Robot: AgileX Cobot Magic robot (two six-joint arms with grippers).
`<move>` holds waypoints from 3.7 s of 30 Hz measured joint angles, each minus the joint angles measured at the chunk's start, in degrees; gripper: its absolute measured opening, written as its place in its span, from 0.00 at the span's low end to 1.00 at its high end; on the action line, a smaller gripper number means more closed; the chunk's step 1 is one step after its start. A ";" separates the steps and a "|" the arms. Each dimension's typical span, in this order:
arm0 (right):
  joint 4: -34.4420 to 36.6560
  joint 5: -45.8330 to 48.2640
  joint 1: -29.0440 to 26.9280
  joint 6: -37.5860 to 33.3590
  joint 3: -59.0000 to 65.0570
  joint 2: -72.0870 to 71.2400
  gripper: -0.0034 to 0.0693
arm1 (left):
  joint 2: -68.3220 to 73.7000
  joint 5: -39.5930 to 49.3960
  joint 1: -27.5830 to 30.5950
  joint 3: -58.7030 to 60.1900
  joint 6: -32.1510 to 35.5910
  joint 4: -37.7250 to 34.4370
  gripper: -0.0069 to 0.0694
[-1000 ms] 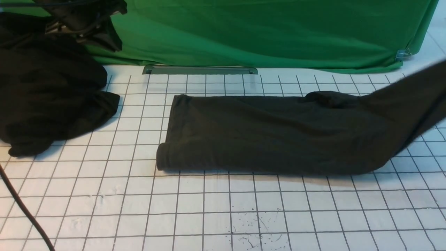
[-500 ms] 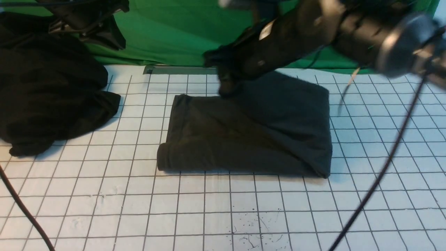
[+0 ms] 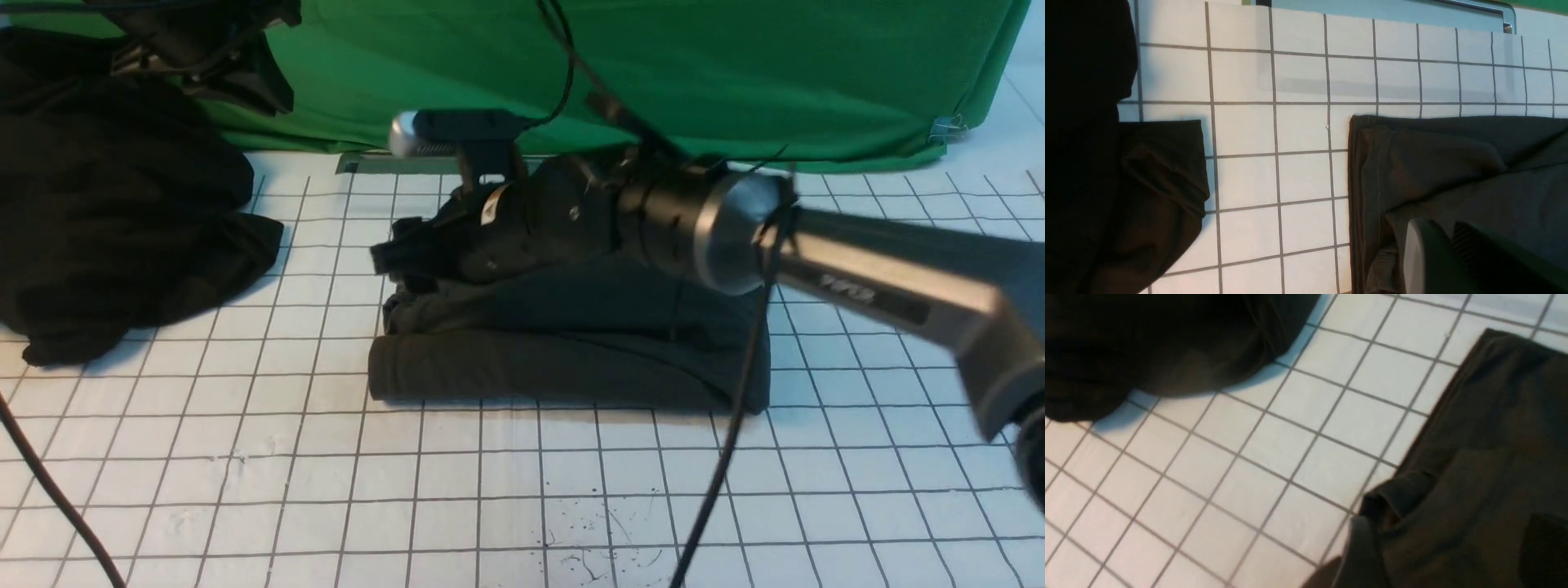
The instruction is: Fold a long-sleeved shirt over a white checkered tablecloth.
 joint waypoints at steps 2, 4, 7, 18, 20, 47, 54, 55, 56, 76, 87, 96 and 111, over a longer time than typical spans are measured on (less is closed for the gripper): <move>-0.34 10.13 -2.96 -2.29 0.00 -5.43 0.67 | -1.70 -0.17 0.00 2.36 0.00 -1.11 0.21; -0.62 18.15 -5.59 -3.70 -0.05 -8.73 0.61 | -3.61 -0.23 0.00 5.71 0.82 -2.28 0.21; -1.52 33.81 -11.15 -6.76 -0.05 -12.64 0.36 | -7.88 -0.30 0.00 14.45 2.13 -3.97 0.21; -8.39 40.22 -16.04 -8.31 13.38 -11.94 0.33 | -10.31 -1.82 -6.54 36.75 2.28 -0.67 0.33; -11.51 38.80 -16.04 -7.74 15.63 -11.18 0.55 | -10.37 -3.42 -9.23 38.24 1.31 1.42 0.42; -16.15 35.74 -16.63 -6.61 18.90 -7.96 0.08 | -9.52 -9.83 -13.68 42.49 0.00 1.32 0.10; -14.86 40.25 -16.36 -6.31 25.69 -15.15 0.08 | -15.90 -9.46 -15.94 54.30 -0.44 0.73 0.10; -14.68 39.43 -16.13 -6.17 27.80 -15.60 0.08 | -16.57 -10.35 -16.23 56.50 -0.72 0.45 0.10; -14.42 38.93 -15.93 -6.11 29.45 -15.86 0.08 | -17.13 -11.20 -16.47 58.49 -0.89 0.06 0.10; -15.37 35.79 -15.42 -0.74 38.30 -18.09 0.47 | -21.95 -16.98 -18.80 65.63 -1.87 -0.26 0.27; -16.18 43.24 -15.15 -2.75 38.30 -40.94 0.57 | -37.54 -16.23 -18.80 65.63 -2.27 1.77 0.66; -18.31 40.68 -15.15 -3.61 38.75 -72.72 0.07 | -45.05 -18.24 -18.80 65.63 -2.54 2.24 0.60; -18.43 -9.53 -15.15 -8.96 74.16 -109.68 0.04 | -45.34 -20.06 -18.80 65.63 -1.98 2.61 0.16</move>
